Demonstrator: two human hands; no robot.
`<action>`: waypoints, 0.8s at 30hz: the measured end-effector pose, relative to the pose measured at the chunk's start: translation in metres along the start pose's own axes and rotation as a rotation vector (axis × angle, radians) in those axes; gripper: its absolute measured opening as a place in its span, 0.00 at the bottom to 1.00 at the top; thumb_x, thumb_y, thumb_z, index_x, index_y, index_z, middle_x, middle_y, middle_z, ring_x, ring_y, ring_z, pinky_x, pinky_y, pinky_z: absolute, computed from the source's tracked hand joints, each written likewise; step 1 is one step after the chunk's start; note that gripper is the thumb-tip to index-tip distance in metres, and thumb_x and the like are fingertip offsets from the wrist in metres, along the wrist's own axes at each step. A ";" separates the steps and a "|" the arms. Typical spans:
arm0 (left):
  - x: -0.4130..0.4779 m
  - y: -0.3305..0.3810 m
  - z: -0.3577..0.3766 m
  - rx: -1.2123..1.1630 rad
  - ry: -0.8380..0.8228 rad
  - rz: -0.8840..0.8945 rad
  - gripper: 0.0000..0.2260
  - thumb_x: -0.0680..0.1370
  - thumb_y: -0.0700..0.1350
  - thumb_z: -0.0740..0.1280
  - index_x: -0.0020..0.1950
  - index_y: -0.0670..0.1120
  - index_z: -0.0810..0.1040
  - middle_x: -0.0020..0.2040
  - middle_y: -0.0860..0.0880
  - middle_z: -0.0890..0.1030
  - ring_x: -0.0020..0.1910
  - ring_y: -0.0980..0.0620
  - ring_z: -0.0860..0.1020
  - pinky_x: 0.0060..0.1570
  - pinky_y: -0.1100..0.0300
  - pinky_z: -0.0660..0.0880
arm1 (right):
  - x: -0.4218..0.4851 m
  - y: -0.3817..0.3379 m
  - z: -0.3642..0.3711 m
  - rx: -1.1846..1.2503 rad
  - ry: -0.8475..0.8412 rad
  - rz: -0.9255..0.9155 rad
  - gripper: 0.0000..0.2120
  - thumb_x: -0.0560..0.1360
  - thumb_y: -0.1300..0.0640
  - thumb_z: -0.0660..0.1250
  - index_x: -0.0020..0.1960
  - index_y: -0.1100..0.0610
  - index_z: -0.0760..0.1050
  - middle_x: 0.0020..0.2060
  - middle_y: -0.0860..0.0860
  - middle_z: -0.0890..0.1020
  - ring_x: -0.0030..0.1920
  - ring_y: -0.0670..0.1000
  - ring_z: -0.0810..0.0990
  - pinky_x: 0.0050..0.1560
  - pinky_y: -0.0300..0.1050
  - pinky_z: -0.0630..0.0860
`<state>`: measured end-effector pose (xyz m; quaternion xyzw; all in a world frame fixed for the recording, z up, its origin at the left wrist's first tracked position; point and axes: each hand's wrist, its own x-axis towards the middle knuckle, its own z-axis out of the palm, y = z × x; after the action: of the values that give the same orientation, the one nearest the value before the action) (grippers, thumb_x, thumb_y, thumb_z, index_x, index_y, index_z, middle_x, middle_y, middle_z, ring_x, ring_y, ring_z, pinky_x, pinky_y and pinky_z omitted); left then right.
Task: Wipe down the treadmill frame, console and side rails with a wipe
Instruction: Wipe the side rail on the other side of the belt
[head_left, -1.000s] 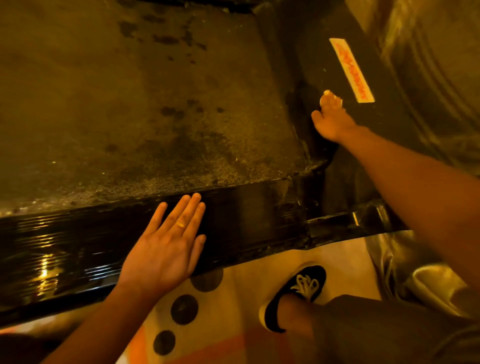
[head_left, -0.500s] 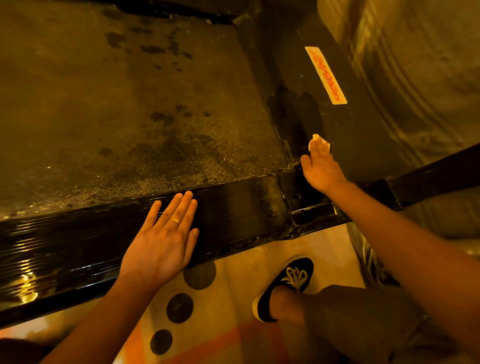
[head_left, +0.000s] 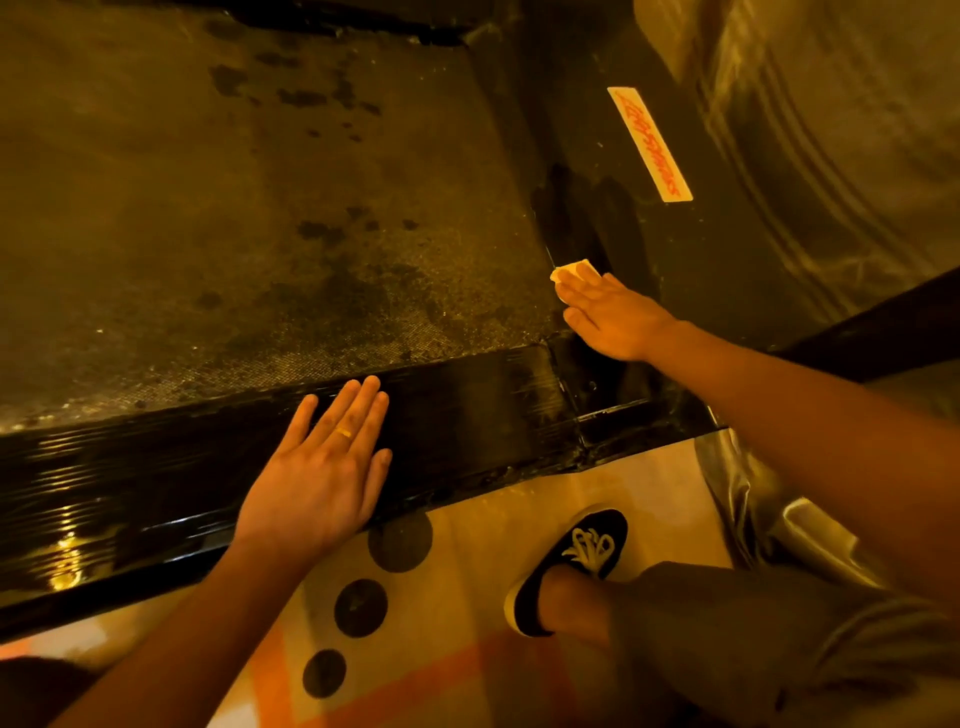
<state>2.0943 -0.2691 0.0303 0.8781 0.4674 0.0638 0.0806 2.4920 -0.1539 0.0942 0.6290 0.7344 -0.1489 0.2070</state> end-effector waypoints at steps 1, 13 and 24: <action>0.000 0.000 0.000 -0.003 -0.003 0.001 0.27 0.84 0.55 0.49 0.80 0.42 0.61 0.80 0.44 0.58 0.80 0.47 0.56 0.77 0.43 0.55 | -0.004 0.000 -0.001 0.002 -0.009 -0.009 0.26 0.86 0.47 0.44 0.81 0.54 0.46 0.81 0.49 0.45 0.79 0.49 0.39 0.76 0.47 0.38; 0.001 -0.001 0.001 -0.026 -0.055 -0.025 0.29 0.84 0.57 0.44 0.80 0.43 0.59 0.81 0.45 0.57 0.80 0.48 0.53 0.78 0.42 0.53 | -0.085 -0.045 0.041 0.370 0.177 0.427 0.27 0.86 0.52 0.47 0.81 0.58 0.46 0.81 0.54 0.46 0.80 0.54 0.44 0.78 0.52 0.45; 0.001 -0.001 0.002 -0.036 -0.064 -0.015 0.28 0.84 0.56 0.45 0.81 0.43 0.58 0.81 0.45 0.56 0.81 0.48 0.53 0.78 0.42 0.52 | -0.065 -0.015 0.041 0.302 0.170 0.563 0.30 0.84 0.47 0.45 0.81 0.61 0.44 0.81 0.57 0.46 0.80 0.56 0.45 0.78 0.57 0.44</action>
<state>2.0942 -0.2674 0.0284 0.8745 0.4699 0.0438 0.1119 2.4897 -0.2320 0.0902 0.8410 0.5160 -0.1403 0.0824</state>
